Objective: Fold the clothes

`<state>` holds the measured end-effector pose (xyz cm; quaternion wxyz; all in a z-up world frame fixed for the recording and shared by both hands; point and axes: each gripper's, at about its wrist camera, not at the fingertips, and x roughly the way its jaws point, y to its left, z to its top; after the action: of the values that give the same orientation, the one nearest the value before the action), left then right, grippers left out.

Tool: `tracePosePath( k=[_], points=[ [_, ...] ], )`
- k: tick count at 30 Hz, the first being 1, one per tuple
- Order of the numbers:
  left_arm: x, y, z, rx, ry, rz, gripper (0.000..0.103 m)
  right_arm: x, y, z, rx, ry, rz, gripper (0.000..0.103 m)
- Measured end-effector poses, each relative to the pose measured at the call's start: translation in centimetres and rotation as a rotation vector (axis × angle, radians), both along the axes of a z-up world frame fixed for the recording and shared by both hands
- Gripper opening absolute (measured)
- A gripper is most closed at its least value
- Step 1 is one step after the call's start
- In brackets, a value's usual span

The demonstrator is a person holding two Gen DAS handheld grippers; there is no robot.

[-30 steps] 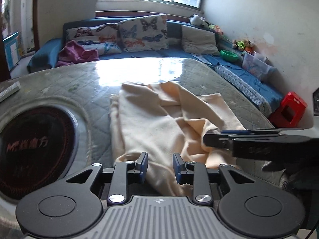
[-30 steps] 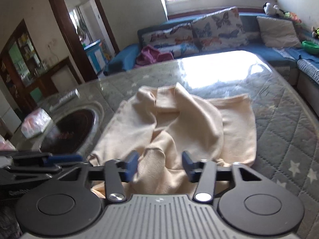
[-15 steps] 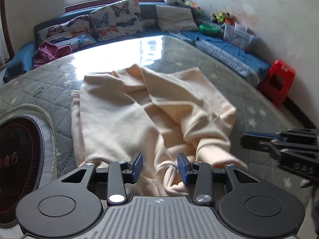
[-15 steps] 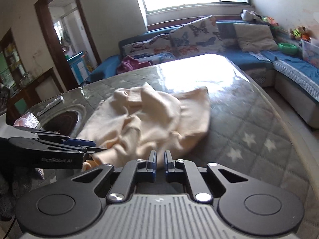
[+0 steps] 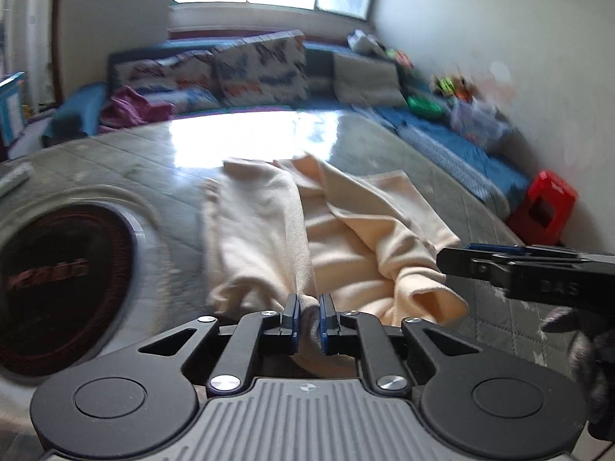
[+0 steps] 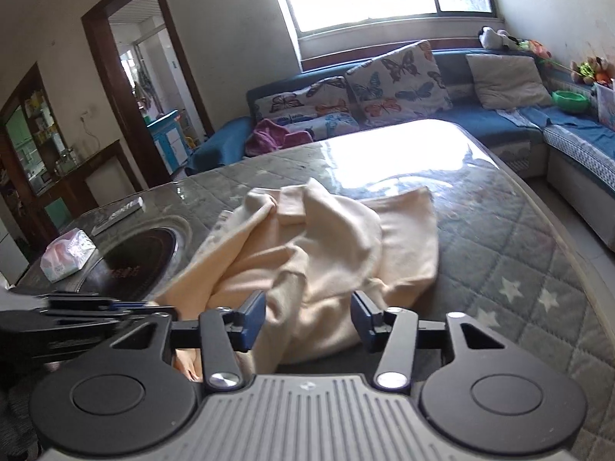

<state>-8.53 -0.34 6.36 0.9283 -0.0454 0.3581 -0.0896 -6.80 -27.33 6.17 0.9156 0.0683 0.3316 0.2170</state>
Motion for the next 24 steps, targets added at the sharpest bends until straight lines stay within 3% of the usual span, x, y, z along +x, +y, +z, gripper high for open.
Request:
tracePosePath(
  k=[5, 16, 20, 21, 23, 24],
  points=[
    [-3.5, 2.0, 0.5, -0.035, -0.020, 0.067, 0.010, 1.0, 1.7, 0.1, -0.023, 0.000, 0.035, 0.057],
    [-8.3, 4.8, -2.1, -0.049, 0.099, 0.110, 0.010, 3.9, 5.4, -0.6, -0.101, 0.008, 0.100, 0.057],
    [-8.8, 5.2, -2.2, -0.057, 0.099, 0.116, 0.015, 5.7, 7.2, -0.8, -0.140, -0.014, 0.127, 0.057],
    [-8.9, 5.2, -2.2, -0.056, 0.097, 0.117, 0.017, 6.3, 7.6, -1.0, -0.150, -0.017, 0.135, 0.056],
    [-9.1, 5.1, -2.1, -0.042, 0.091, 0.127, 0.042, 7.5, 8.5, -1.3, -0.171, -0.018, 0.141, 0.056],
    [-9.2, 5.1, -2.0, -0.036, 0.087, 0.132, 0.047, 8.0, 8.9, -1.4, -0.180, -0.019, 0.144, 0.056]
  ],
)
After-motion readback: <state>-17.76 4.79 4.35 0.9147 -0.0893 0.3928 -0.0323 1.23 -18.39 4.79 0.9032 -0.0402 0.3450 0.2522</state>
